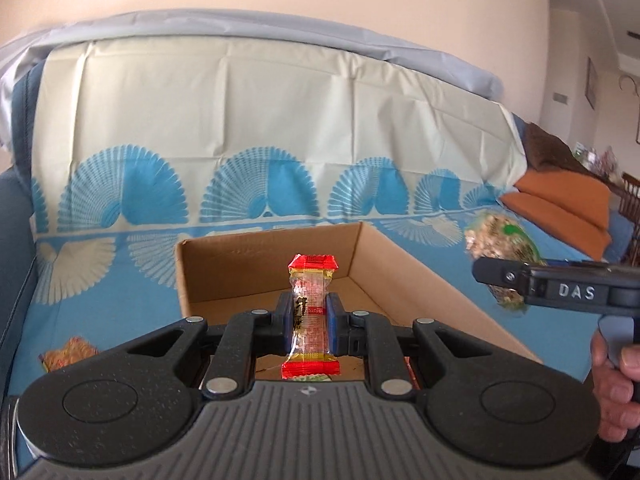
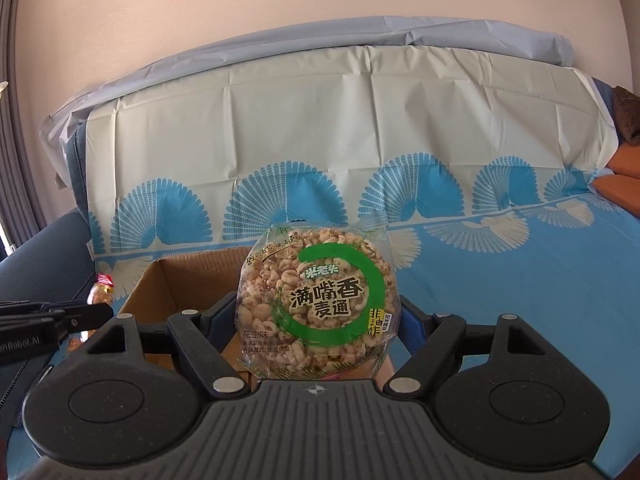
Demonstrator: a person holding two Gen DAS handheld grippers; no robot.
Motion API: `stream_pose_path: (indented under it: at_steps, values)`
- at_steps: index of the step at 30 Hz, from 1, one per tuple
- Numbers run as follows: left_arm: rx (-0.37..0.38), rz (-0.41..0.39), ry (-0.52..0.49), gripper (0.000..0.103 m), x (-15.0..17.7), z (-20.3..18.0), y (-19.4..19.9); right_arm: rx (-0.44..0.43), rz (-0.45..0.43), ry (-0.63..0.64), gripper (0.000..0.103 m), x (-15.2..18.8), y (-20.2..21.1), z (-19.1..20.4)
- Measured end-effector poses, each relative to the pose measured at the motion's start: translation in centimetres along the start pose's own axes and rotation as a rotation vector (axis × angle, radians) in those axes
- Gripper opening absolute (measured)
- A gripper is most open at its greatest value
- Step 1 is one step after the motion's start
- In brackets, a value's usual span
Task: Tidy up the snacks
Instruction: 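Open both grippers to drop the cake and candy into the box, then move both tools back toward the remaining snacks on the sofa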
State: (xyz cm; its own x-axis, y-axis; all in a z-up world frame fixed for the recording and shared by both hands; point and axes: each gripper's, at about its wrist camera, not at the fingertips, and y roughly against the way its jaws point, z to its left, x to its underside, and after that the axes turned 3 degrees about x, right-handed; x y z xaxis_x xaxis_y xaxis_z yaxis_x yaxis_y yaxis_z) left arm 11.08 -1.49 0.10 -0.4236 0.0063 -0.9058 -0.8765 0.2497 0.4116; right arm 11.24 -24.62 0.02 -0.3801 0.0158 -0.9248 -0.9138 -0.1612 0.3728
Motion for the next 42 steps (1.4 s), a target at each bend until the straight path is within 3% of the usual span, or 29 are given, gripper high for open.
stream_pose_path:
  at_steps: [16, 17, 19, 20, 21, 29, 34, 37, 41, 42]
  values:
    - [0.011, -0.049, -0.101, 0.018, 0.5, -1.2, 0.9, -0.028, -0.018, 0.04, 0.081, 0.1, 0.4, 1.0]
    - [0.017, -0.043, -0.096, 0.02, 0.6, -1.2, 0.8, -0.028, -0.023, 0.041, 0.082, 0.0, 0.5, 1.1]
    - [0.023, -0.024, -0.09, 0.033, 0.6, -1.0, 0.6, -0.029, -0.021, 0.046, 0.092, 0.1, 0.4, 1.0]
    - [0.016, -0.029, -0.094, 0.042, 0.6, -1.0, 0.6, -0.025, -0.02, 0.051, 0.092, 0.1, 0.4, 1.1]
    - [0.01, -0.038, -0.101, 0.044, 0.5, -1.0, 0.8, -0.022, -0.018, 0.057, 0.092, 0.1, 0.4, 1.2]
    - [-0.051, -0.049, -0.073, 0.044, 0.3, 0.8, 1.4, -0.021, -0.012, 0.066, 0.092, 0.0, 0.2, 1.8]
    - [-0.138, -0.043, -0.052, 0.044, 0.3, 2.6, 2.0, -0.019, -0.02, 0.083, 0.092, 0.0, 0.2, 3.0]
    - [-0.192, -0.029, -0.052, 0.042, 0.5, 3.8, 2.4, -0.028, -0.028, 0.09, 0.092, 0.1, 0.3, 4.2]
    - [-0.249, -0.009, -0.052, 0.021, 0.9, 5.7, 3.1, -0.054, -0.032, 0.075, 0.085, 0.0, 0.3, 6.0]
    - [-0.265, 0.0, -0.053, 0.014, 1.1, 6.1, 3.2, -0.065, -0.035, 0.067, 0.077, 0.0, 0.3, 6.5]
